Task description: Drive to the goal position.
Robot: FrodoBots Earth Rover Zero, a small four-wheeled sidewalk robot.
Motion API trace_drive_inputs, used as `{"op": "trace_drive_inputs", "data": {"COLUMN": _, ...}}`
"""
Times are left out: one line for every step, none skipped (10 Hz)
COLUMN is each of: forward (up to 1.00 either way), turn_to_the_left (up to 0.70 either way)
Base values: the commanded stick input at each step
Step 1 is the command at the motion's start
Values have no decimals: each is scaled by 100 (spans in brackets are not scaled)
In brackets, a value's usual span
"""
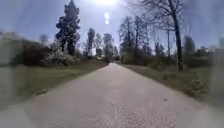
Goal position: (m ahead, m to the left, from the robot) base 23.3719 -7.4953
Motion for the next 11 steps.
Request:
{"op": "trace_drive_inputs", "data": {"forward": 70, "turn_to_the_left": 0}}
{"op": "trace_drive_inputs", "data": {"forward": 70, "turn_to_the_left": 0}}
{"op": "trace_drive_inputs", "data": {"forward": 70, "turn_to_the_left": 0}}
{"op": "trace_drive_inputs", "data": {"forward": 70, "turn_to_the_left": 0}}
{"op": "trace_drive_inputs", "data": {"forward": 70, "turn_to_the_left": 0}}
{"op": "trace_drive_inputs", "data": {"forward": 70, "turn_to_the_left": 0}}
{"op": "trace_drive_inputs", "data": {"forward": 70, "turn_to_the_left": 0}}
{"op": "trace_drive_inputs", "data": {"forward": 70, "turn_to_the_left": 0}}
{"op": "trace_drive_inputs", "data": {"forward": 70, "turn_to_the_left": 0}}
{"op": "trace_drive_inputs", "data": {"forward": 70, "turn_to_the_left": 0}}
{"op": "trace_drive_inputs", "data": {"forward": 70, "turn_to_the_left": 0}}
